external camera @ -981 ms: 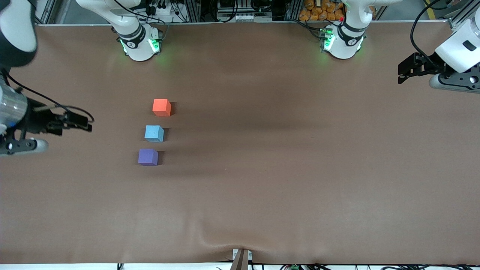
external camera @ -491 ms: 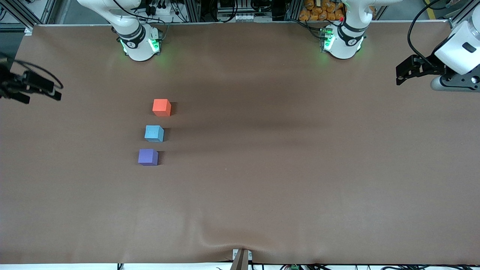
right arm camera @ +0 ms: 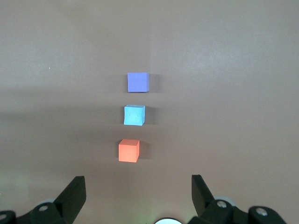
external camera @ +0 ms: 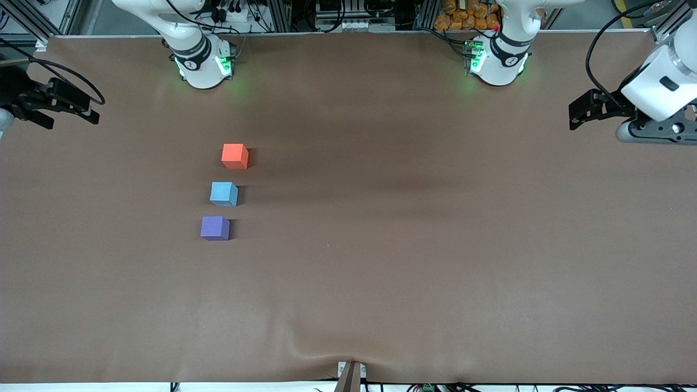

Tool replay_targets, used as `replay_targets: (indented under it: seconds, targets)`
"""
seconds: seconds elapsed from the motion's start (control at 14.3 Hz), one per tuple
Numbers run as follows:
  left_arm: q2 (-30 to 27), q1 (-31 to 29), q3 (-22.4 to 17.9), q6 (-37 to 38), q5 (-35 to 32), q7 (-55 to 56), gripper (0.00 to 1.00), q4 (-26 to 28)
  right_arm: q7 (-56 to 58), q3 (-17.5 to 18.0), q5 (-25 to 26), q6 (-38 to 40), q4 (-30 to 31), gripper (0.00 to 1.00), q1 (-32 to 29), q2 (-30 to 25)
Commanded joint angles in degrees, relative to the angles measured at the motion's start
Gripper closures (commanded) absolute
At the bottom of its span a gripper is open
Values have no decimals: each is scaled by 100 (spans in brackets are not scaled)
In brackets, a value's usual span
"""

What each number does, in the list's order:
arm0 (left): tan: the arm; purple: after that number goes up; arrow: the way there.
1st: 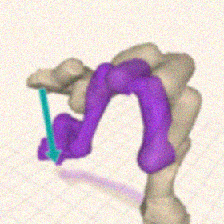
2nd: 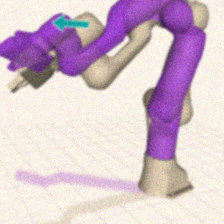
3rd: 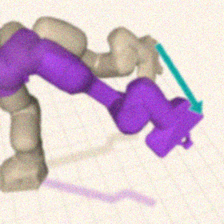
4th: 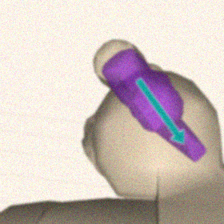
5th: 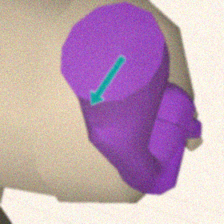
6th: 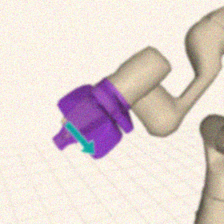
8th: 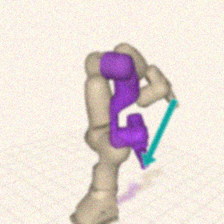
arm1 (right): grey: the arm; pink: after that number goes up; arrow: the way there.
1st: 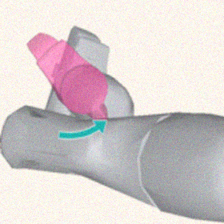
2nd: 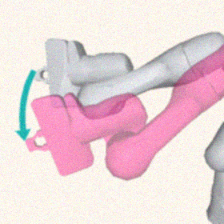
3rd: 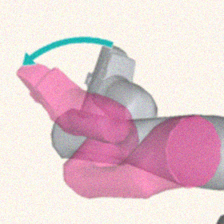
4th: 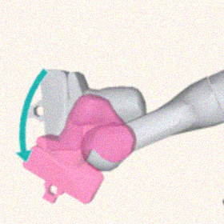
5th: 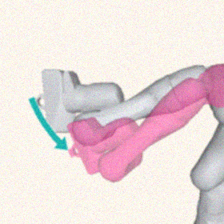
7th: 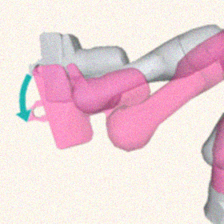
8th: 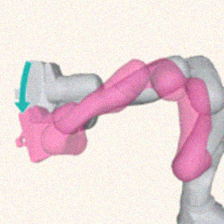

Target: Place blue block between orange and purple blocks

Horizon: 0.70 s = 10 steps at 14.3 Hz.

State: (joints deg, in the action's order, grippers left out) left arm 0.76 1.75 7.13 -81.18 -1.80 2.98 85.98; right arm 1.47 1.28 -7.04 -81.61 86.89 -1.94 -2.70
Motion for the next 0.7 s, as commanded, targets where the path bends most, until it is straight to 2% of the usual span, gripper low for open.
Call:
replay_targets:
  seconds: [0.0, 0.63]
  targets:
    - [-24, 1, 16, -3, -22, 80, 0, -64, 38, 39, 202, 92, -337, 0, -25, 111]
    - [-24, 27, 25, 23, -13, 89, 0, -64, 38, 30, 265, 181, -365, 0, -61, 94]
